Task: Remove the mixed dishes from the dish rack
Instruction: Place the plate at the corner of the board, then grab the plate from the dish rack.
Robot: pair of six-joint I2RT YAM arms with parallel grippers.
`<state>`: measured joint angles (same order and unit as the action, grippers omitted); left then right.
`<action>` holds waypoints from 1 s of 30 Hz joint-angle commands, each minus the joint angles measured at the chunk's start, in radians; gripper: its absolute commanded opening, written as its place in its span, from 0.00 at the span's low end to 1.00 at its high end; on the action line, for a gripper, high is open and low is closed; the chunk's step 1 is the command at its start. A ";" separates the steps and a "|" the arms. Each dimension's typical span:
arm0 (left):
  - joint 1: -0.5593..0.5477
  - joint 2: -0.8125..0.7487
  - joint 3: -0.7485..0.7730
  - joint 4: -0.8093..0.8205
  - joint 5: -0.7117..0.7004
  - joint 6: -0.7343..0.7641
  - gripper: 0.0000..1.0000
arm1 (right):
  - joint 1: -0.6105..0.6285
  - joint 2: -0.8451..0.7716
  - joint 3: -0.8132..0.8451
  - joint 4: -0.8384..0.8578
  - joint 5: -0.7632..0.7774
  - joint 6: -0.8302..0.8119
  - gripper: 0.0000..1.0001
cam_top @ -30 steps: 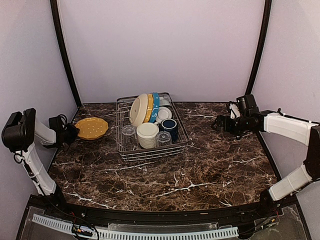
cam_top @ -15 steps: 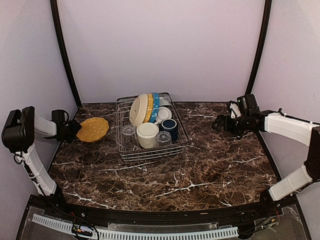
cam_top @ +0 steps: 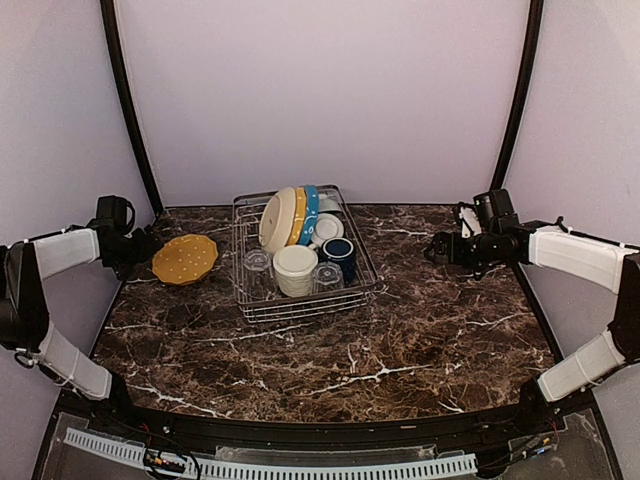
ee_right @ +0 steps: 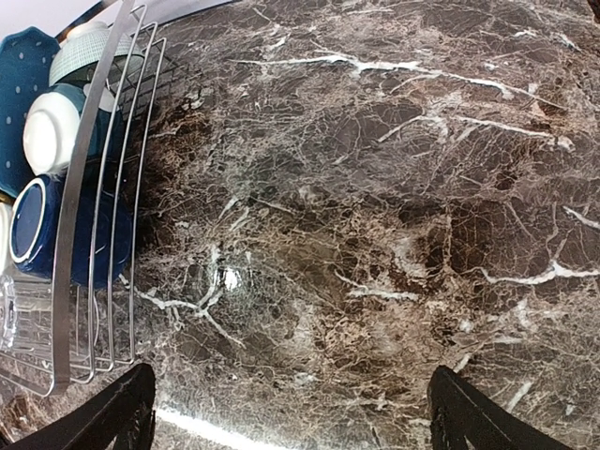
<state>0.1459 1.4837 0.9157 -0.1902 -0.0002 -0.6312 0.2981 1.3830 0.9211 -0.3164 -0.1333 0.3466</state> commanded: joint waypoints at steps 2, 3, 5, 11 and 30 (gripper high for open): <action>-0.114 -0.183 0.034 -0.158 -0.106 0.136 0.99 | 0.006 0.001 -0.008 0.013 0.027 -0.034 0.99; -0.155 -0.197 0.041 -0.171 -0.115 0.147 0.99 | 0.006 0.001 -0.012 0.019 0.026 -0.034 0.99; -0.219 -0.226 0.072 -0.199 -0.142 0.180 0.99 | 0.006 0.003 -0.010 0.006 0.026 -0.032 0.99; -0.415 -0.168 0.242 -0.267 -0.191 0.267 0.99 | 0.005 -0.027 -0.037 0.007 0.030 -0.029 0.99; -0.810 0.361 0.814 -0.371 -0.321 0.357 0.99 | 0.006 -0.087 -0.069 -0.001 0.051 -0.009 0.99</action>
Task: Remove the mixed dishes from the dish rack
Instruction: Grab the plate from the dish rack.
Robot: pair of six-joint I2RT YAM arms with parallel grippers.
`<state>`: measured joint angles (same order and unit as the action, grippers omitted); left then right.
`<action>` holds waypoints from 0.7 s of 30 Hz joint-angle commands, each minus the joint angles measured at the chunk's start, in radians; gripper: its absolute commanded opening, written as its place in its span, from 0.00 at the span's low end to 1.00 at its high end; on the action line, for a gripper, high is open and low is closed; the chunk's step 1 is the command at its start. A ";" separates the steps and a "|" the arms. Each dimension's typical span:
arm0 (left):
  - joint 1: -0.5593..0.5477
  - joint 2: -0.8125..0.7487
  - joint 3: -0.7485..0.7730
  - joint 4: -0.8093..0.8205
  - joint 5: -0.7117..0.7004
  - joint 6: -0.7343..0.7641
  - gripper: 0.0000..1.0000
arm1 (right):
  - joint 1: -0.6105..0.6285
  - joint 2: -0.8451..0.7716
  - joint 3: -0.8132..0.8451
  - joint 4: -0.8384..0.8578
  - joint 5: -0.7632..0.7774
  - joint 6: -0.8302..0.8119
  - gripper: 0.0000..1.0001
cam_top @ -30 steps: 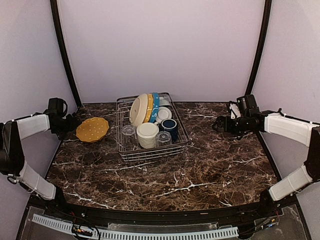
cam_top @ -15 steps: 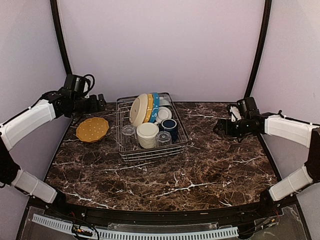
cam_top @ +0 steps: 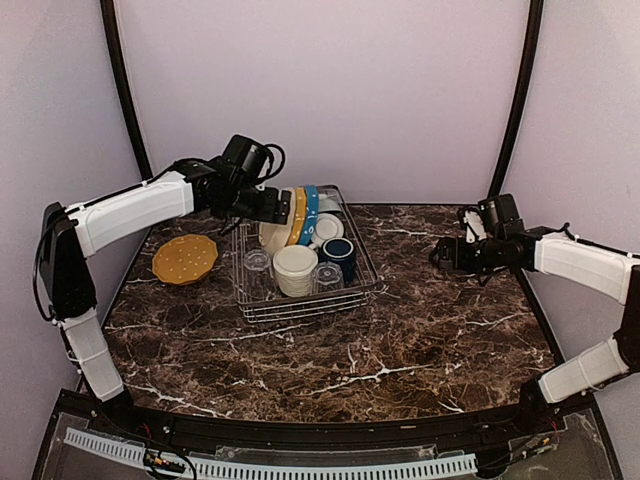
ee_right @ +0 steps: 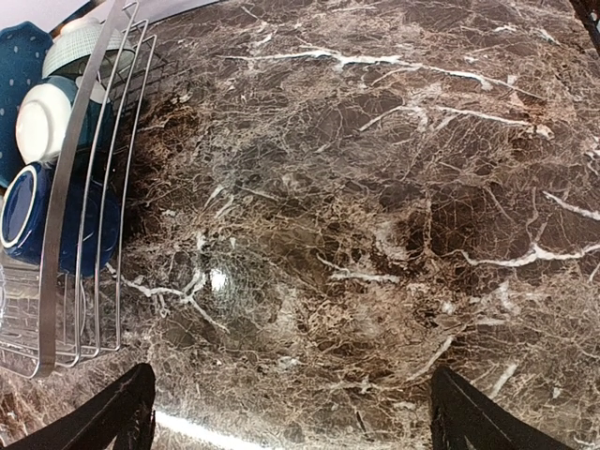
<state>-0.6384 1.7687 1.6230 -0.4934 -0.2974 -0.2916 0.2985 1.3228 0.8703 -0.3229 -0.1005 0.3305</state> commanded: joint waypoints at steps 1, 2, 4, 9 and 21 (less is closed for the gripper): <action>-0.033 0.092 0.126 -0.074 -0.029 0.014 0.98 | 0.005 -0.028 -0.021 0.008 0.018 0.008 0.99; -0.036 0.125 0.165 -0.090 -0.034 0.012 0.98 | 0.005 -0.030 -0.024 0.009 0.018 0.009 0.99; -0.043 0.169 0.218 -0.111 -0.048 0.011 0.97 | 0.005 -0.027 -0.028 0.010 0.020 0.010 0.99; -0.055 0.243 0.307 -0.154 -0.101 0.016 0.96 | 0.005 -0.018 -0.033 0.015 0.021 0.014 0.99; -0.056 0.330 0.379 -0.193 -0.182 0.033 0.81 | 0.005 0.001 -0.024 0.022 0.015 0.016 0.99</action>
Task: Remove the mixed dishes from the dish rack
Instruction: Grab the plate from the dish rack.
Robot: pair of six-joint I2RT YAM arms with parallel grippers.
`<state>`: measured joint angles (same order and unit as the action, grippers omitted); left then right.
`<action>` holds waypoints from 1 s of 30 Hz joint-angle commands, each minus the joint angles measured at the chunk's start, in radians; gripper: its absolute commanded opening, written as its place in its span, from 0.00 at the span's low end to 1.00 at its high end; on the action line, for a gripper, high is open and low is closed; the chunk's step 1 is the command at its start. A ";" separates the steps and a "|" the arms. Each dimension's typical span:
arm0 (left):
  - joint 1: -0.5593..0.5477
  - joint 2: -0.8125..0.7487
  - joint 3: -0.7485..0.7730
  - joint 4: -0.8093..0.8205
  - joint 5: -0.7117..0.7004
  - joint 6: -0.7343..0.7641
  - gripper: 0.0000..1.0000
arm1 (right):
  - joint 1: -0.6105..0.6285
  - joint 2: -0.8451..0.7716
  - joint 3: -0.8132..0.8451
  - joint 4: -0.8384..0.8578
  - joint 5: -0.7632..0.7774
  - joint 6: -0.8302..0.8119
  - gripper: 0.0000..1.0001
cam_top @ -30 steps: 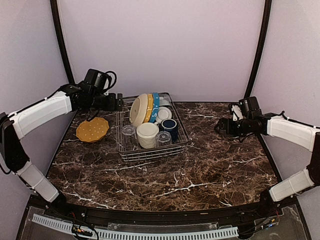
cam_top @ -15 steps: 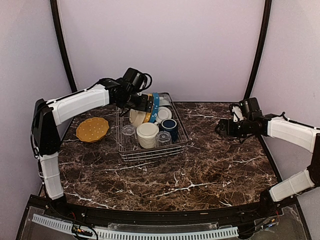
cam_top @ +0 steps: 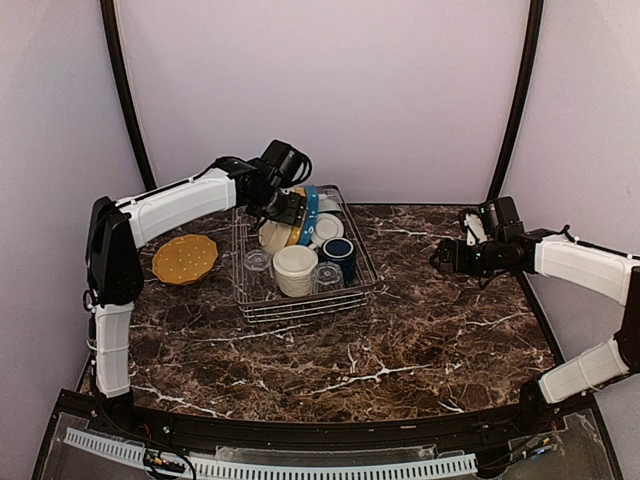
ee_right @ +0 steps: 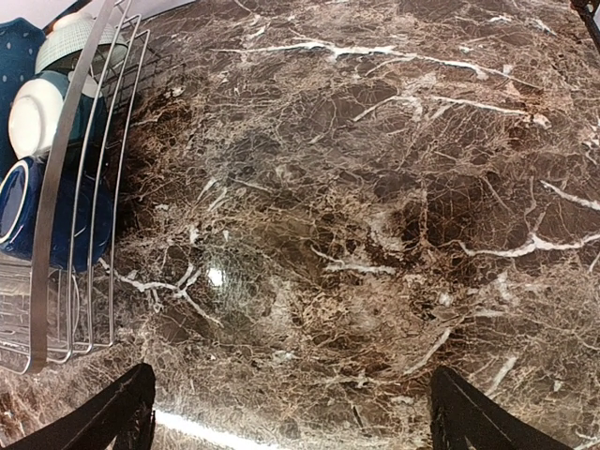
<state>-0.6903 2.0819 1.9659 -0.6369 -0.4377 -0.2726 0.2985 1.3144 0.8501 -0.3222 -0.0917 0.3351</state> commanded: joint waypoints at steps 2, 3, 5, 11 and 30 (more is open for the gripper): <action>-0.005 0.028 0.049 -0.063 -0.076 0.017 0.80 | 0.005 0.011 -0.003 0.021 0.005 0.013 0.99; -0.005 0.031 0.054 -0.069 -0.087 0.020 0.80 | 0.005 0.011 -0.004 0.023 0.005 0.014 0.99; -0.005 0.040 0.068 -0.095 -0.129 0.021 0.77 | 0.005 0.012 -0.003 0.023 0.003 0.016 0.99; -0.005 0.047 0.085 -0.145 -0.237 0.023 0.74 | 0.005 0.013 -0.004 0.026 0.000 0.023 0.99; 0.006 0.114 0.158 -0.221 -0.347 -0.054 0.68 | 0.005 0.012 -0.005 0.025 -0.005 0.026 0.99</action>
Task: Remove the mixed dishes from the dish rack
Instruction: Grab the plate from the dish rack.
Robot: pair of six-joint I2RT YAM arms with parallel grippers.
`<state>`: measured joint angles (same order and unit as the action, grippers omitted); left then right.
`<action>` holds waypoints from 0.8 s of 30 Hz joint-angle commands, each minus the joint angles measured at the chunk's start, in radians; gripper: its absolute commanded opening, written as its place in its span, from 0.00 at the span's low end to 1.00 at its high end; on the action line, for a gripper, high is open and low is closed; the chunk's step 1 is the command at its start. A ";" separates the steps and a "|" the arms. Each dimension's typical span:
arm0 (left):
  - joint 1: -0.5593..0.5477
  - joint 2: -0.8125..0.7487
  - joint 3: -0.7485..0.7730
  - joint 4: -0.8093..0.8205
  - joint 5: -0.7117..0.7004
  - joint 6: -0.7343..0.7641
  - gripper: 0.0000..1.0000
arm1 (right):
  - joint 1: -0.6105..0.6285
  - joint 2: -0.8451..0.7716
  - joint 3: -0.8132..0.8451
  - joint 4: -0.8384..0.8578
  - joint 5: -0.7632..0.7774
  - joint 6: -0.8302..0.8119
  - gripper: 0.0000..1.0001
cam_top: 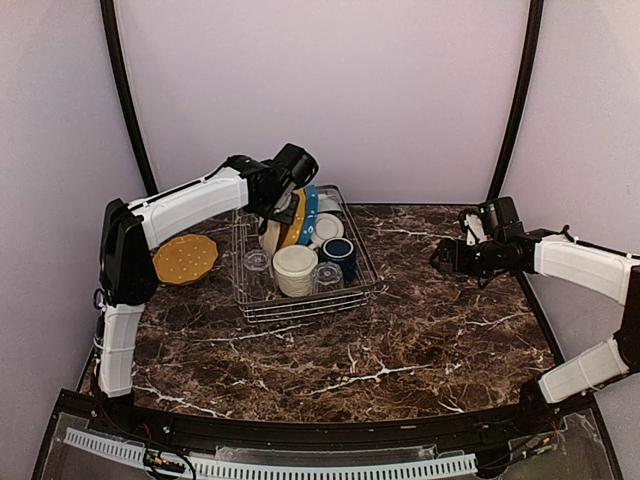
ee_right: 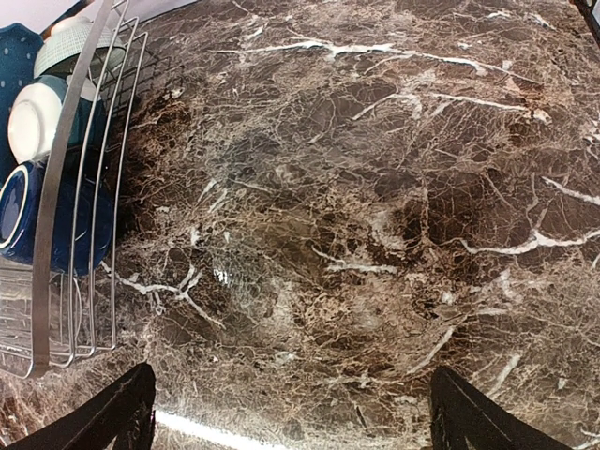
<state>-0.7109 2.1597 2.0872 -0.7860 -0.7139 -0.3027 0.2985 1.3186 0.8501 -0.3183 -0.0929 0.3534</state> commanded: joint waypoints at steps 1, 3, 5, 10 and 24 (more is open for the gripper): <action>0.029 0.050 0.053 -0.075 -0.067 -0.026 0.67 | 0.005 0.006 -0.005 0.021 -0.003 0.007 0.99; 0.035 0.070 0.072 -0.079 -0.058 -0.030 0.64 | 0.005 0.005 -0.006 0.022 -0.003 0.007 0.99; 0.041 0.085 0.088 -0.081 -0.055 -0.034 0.59 | 0.005 0.006 -0.009 0.023 -0.003 0.008 0.99; 0.042 0.099 0.100 -0.076 -0.067 -0.031 0.48 | 0.005 0.011 -0.009 0.027 -0.006 0.010 0.99; 0.041 0.111 0.126 -0.059 -0.066 -0.011 0.30 | 0.005 0.020 -0.008 0.033 -0.010 0.013 0.99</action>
<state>-0.6937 2.2688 2.1788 -0.8005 -0.7387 -0.3691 0.2985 1.3270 0.8501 -0.3134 -0.0975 0.3584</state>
